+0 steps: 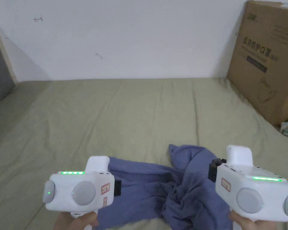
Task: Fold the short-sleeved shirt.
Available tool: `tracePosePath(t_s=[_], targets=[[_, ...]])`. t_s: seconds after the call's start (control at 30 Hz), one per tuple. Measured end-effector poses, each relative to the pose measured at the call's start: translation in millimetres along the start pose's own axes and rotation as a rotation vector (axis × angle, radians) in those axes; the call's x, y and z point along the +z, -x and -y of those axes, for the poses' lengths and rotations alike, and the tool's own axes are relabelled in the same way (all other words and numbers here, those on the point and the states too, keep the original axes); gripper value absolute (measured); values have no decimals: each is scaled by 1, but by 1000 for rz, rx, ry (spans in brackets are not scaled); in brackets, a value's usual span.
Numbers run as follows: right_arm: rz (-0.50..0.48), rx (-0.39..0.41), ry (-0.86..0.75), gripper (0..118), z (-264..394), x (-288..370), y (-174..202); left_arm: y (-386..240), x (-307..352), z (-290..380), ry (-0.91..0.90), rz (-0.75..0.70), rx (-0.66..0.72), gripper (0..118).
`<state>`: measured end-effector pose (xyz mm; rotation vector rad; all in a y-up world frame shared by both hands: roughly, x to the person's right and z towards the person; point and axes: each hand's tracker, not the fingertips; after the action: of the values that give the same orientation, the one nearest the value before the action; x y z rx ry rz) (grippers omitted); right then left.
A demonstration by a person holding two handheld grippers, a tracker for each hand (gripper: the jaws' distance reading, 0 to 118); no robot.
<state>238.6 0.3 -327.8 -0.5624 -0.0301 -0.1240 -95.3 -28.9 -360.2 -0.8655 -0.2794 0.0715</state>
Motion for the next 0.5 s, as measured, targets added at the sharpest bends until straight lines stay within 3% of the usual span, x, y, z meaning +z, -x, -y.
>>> tracePosePath(t_s=[0.23, 0.27, 0.3, 0.37, 0.4, 0.5], targets=[[-28, 24, 47, 0, 13, -10, 21, 30, -11, 49, 73, -2, 77, 0], [-31, 33, 51, 1, 13, -11, 23, 30, -13, 50, 85, -4, 70, 5], [-30, 42, 55, 1, 13, -13, 24, 27, -14, 49, 83, 2, 63, 26], [-28, 55, 53, 1, 11, -14, 25, 22, -22, 48, 118, 6, 27, 102], [-26, 58, 51, 1, 10, -15, 25, 19, -25, 49, 105, 8, 17, 105], [-21, 41, 51, 1, 6, -19, 18, 13, -45, 50, 156, -19, -1, 88]])
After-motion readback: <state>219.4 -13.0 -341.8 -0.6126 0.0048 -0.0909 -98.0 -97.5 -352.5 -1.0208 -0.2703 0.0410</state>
